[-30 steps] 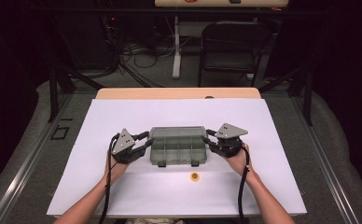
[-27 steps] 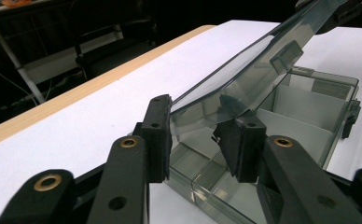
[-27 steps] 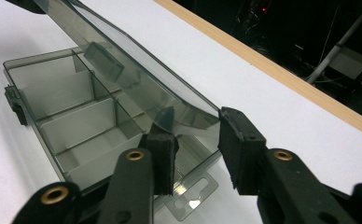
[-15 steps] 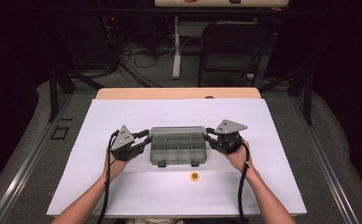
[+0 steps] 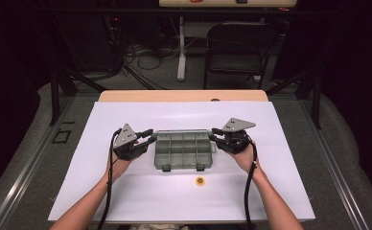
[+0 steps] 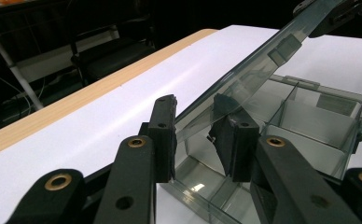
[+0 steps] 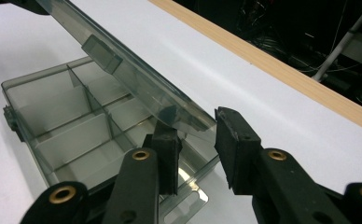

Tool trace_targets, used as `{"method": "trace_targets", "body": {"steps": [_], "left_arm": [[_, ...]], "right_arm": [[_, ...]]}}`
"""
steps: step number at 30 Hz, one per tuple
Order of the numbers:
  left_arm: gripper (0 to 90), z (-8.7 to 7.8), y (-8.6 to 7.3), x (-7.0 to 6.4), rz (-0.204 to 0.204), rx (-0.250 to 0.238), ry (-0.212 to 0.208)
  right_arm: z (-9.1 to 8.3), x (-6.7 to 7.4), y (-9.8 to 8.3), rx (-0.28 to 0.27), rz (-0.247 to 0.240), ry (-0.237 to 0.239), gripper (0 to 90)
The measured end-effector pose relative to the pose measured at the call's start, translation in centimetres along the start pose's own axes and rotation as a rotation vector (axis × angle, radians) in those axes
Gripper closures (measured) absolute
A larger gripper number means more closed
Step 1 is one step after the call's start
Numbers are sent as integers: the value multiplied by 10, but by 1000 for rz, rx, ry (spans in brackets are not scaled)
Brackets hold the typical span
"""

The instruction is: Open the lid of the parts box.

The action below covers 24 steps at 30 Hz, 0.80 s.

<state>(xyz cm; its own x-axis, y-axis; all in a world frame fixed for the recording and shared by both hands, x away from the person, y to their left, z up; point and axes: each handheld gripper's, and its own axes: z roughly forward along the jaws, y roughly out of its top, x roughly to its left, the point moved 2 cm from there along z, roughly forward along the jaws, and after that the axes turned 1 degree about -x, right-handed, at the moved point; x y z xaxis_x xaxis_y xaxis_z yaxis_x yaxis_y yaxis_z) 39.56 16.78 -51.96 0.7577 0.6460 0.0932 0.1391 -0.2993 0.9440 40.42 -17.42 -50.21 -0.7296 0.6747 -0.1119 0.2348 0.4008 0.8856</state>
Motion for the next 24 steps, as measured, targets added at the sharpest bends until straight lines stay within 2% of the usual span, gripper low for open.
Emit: {"method": "trace_targets", "body": {"steps": [10,13,15,17,24], "left_arm": [[737,4,7,8,-9,14,14],[737,5,7,10,-29,8,6],[740,6,7,13,-65,-2,-1],[743,7,6,15,-84,-15,-4],[766,10,9,20,-86,-3,1]], "right_arm": [[4,-7,6,-9,44,-8,723],[5,-9,7,-7,55,1,720],[5,-12,7,-4,89,16,718],[6,-13,8,-2,98,16,724],[9,-15,10,-1,105,3,735]]}}
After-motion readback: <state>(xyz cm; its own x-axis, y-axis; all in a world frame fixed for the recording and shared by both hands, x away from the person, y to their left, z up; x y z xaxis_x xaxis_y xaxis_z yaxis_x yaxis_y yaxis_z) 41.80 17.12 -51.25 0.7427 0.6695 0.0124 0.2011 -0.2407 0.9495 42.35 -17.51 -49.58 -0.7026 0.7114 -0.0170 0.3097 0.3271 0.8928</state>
